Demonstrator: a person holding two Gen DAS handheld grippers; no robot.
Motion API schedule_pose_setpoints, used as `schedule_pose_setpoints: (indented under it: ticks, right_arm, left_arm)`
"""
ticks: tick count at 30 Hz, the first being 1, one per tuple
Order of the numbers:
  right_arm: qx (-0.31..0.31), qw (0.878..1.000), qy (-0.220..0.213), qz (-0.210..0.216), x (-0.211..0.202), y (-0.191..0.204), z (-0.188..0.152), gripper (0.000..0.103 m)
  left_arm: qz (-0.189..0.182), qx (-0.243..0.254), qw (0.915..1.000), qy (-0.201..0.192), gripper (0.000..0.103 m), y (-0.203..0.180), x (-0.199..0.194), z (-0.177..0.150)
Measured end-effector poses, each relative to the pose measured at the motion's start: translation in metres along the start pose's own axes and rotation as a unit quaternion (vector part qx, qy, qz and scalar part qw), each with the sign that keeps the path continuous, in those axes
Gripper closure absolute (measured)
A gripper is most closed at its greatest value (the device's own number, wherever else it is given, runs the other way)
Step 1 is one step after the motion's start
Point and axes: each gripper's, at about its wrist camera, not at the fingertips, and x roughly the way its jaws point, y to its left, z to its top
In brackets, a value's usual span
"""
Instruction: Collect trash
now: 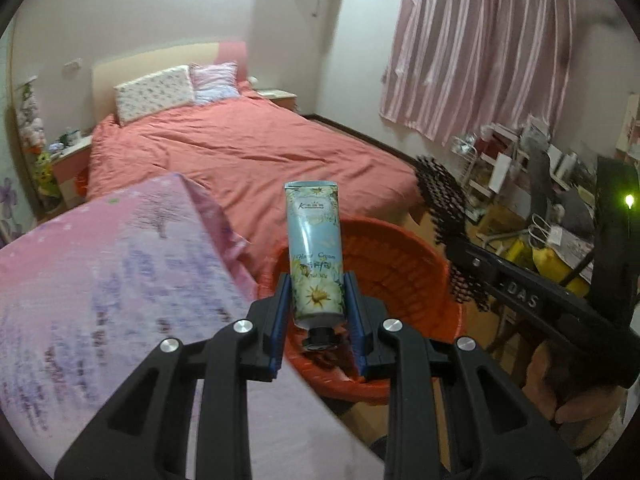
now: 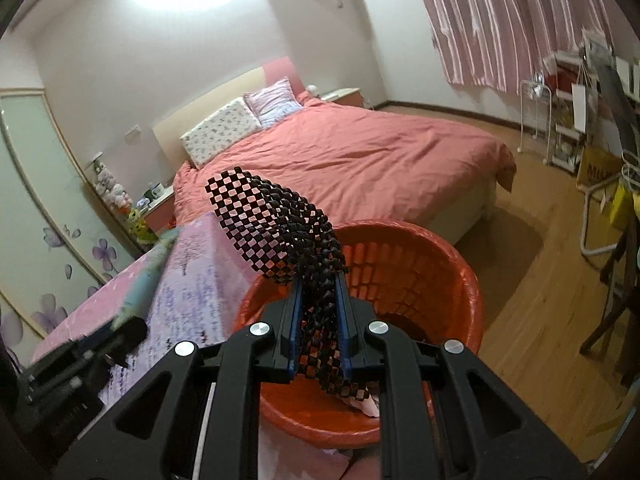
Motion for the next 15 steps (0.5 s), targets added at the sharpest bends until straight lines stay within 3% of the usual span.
schedule_pose_setpoints:
  ticks: [3,5,7,11,13,15]
  right_arm:
    - [0.012,1.000,0.019,0.007,0.016,-0.012,0.001,0.084]
    - [0.018,0.999,0.033,0.007,0.025,-0.021,-0.001,0.078]
    - [0.021,0.999,0.043,0.002,0.030,-0.026,-0.005,0.064]
    - [0.026,0.999,0.047,0.001,0.031,-0.033,-0.012,0.048]
    - [0.024,0.999,0.041,-0.002,0.024,-0.034,-0.015,0.034]
    - [0.016,0.999,0.029,-0.004,0.014,-0.031,-0.014,0.028]
  left_arm:
    - [-0.004,0.005,0.9997,0.023,0.075,-0.009,0.026,-0.002]
    - [0.000,0.004,0.9995,0.032,0.069,-0.008,0.038,-0.006]
    - [0.004,0.001,0.9992,0.039,0.056,-0.006,0.046,-0.009]
    - [0.024,-0.006,0.9986,0.046,0.051,0.006,0.051,-0.017]
    - [0.036,-0.010,0.9985,0.040,0.045,0.014,0.044,-0.020]
    - [0.048,-0.012,0.9984,0.028,0.039,0.022,0.031,-0.023]
